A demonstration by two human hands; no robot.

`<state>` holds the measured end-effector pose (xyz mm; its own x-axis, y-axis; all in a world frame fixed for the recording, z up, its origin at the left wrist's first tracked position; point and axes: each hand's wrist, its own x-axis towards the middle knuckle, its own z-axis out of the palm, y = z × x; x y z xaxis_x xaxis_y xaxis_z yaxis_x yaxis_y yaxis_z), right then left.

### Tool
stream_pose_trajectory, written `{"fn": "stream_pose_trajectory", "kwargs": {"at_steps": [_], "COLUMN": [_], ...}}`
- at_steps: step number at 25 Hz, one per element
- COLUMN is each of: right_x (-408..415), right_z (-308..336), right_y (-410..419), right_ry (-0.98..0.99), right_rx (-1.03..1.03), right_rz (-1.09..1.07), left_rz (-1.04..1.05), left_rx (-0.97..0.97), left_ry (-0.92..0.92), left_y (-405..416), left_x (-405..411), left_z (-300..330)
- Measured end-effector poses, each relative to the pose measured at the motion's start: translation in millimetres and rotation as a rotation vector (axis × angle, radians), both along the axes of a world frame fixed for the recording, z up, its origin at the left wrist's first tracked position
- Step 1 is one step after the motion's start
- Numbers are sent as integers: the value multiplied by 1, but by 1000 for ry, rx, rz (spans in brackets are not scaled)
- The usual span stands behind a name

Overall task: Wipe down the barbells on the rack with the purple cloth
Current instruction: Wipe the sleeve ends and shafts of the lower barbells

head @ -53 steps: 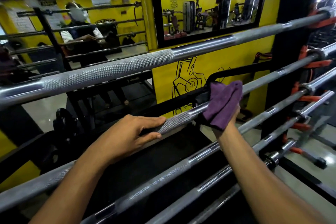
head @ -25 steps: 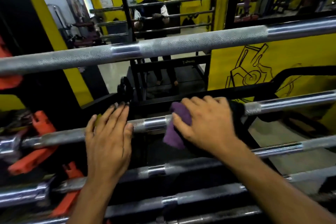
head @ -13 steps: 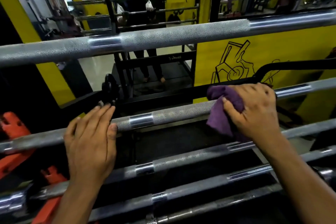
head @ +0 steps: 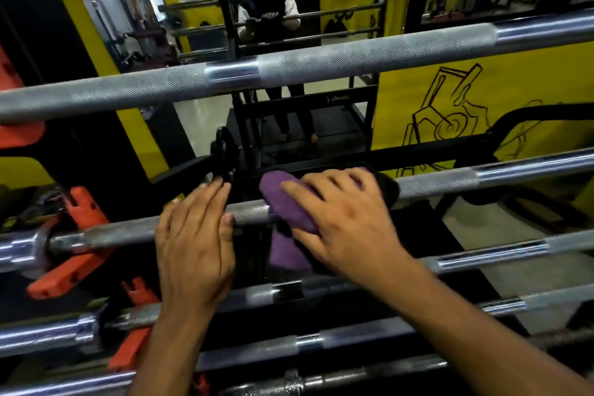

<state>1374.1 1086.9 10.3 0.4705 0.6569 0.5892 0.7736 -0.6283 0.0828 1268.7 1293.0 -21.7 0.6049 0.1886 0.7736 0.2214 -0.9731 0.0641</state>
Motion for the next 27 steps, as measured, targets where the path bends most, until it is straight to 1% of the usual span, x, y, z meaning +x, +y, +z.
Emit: {"fn": "stream_pose_trajectory", "kwargs": {"at_steps": [2,5,7,9,11,14,17,21,23,25,27], "right_x": [22,45,48,41,23,-10,-27,-24,-24,-29,-36], "right_z": [-5,-10,-12,-7,-4,-9,-21,-30,-34,-38,-43], "right_y": [-45,-97,-105,-87,-52,3,27,1,-16,-33,-49], "right_ry": [-13,3,28,69,76,84,61,72,109,168,295], "right_rx": [84,206,294,335,291,202,147,171,166,183,258], "right_rz": [-86,-285,-392,-425,-339,-92,89,340,427,482,528], "left_rz": [-7,-5,-8,-8,-11,-23,-48,-85,-105,-136,-192], "left_rx": [-1,-5,-15,-14,-10,-15,-30,-41,-37,-38,-94], "left_ry": [-9,-24,-25,-28,-28,-13,7,68,111,140,141], "left_y": [-2,-4,-6,-6,-6,-4,-4,-1,0,-1,-11], "left_x": [1,1,2,3,3,2,0,-6,-10,-16,-28], "left_z": [0,0,1,1,1,1,3,7,8,7,1]}}
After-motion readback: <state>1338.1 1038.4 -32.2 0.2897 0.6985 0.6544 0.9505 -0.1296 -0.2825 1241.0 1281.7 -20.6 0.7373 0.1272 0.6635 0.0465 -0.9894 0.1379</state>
